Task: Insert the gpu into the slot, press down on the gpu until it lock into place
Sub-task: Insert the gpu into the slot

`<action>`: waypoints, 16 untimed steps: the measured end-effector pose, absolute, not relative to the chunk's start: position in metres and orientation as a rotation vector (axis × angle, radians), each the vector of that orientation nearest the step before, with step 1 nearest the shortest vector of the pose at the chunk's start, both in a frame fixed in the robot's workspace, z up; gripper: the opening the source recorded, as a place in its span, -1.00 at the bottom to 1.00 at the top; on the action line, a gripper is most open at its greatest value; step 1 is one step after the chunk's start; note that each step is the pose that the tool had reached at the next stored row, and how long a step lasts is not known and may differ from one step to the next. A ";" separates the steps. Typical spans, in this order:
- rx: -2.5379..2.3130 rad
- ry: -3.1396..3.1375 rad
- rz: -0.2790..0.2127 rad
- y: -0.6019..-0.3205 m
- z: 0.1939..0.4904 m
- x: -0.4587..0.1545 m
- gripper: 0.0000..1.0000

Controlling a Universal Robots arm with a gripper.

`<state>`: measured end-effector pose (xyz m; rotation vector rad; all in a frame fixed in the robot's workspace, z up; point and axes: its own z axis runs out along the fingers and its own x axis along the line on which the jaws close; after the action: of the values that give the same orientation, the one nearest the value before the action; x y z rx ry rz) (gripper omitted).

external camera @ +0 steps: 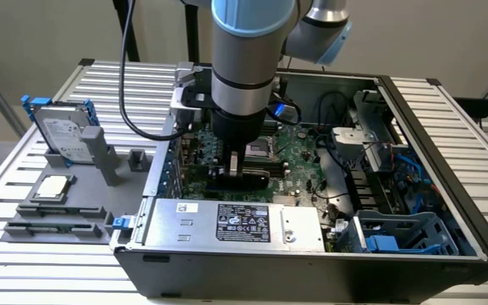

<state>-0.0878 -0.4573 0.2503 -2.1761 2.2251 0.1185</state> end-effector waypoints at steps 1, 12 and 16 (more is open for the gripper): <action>-2.176 2.225 0.118 -0.457 0.249 -0.088 -0.47; -2.177 2.223 0.118 -0.457 0.245 -0.088 -0.46; -2.178 2.224 0.117 -0.457 0.256 -0.088 -0.33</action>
<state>-0.0879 -0.4572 0.2558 -2.1784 2.2240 0.1167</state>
